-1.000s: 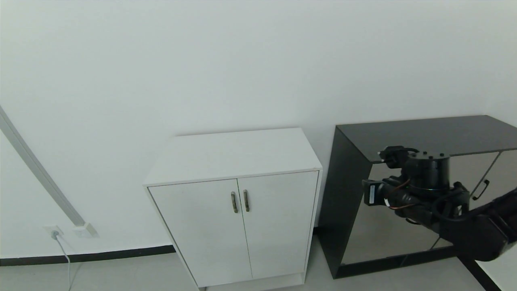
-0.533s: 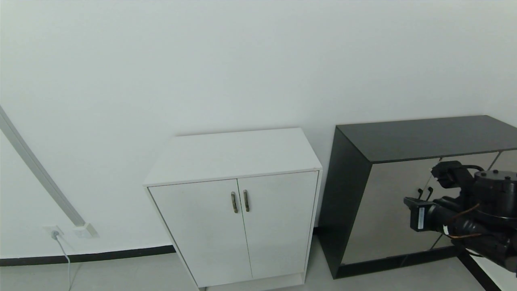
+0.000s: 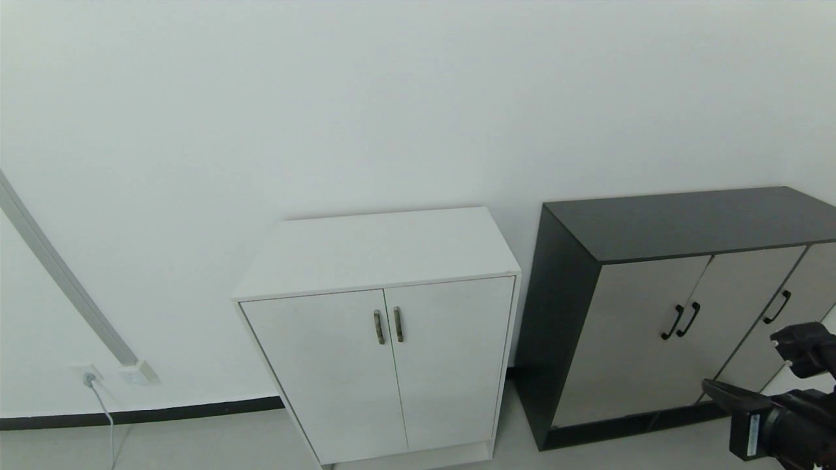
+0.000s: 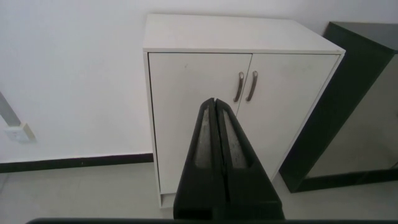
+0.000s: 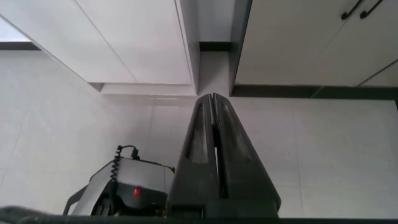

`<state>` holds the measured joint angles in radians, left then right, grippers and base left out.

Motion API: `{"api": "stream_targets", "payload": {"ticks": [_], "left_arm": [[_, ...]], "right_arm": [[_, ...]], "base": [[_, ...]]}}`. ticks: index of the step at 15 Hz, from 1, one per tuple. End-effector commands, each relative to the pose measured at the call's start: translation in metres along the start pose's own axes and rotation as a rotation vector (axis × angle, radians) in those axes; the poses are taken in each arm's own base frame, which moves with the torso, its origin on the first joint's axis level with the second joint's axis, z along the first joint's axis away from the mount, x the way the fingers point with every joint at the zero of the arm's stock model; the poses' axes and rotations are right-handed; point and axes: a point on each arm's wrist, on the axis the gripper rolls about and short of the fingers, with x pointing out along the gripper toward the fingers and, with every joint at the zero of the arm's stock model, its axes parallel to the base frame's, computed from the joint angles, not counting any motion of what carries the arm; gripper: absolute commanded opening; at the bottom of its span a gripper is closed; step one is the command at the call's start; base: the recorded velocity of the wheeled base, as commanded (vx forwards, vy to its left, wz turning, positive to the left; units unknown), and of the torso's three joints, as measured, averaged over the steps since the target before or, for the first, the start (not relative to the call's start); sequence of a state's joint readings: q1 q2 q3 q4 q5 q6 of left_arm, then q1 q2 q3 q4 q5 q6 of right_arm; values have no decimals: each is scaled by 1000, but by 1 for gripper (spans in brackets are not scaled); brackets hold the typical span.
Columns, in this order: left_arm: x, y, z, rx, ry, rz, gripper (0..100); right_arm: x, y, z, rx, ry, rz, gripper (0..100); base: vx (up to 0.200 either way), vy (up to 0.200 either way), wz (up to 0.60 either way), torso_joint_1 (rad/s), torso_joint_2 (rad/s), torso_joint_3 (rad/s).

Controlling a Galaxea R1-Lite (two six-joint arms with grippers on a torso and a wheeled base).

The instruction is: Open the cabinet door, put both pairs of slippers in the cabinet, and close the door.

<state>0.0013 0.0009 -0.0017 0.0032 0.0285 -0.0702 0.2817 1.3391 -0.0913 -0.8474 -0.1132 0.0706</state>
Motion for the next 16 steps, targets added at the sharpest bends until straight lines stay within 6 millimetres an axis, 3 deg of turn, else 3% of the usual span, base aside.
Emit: {"api": "stream_targets", "payload": {"ticks": [1, 8, 13, 16], "left_arm": [[0, 0, 0, 0, 1, 1, 0], [0, 0, 0, 0, -1, 1, 0], [0, 0, 0, 0, -1, 1, 0], [0, 0, 0, 0, 1, 1, 0]], "right_arm": [[-20, -3, -11, 2, -24, 8, 0], [-74, -9, -31, 9, -61, 63, 0], [-111, -15, -66, -2, -49, 111, 0], [-122, -16, -82, -42, -37, 199, 0]], "base": [[0, 0, 0, 0, 0, 0], [0, 0, 0, 0, 0, 0], [0, 0, 0, 0, 0, 0], [0, 0, 0, 0, 0, 0]]}}
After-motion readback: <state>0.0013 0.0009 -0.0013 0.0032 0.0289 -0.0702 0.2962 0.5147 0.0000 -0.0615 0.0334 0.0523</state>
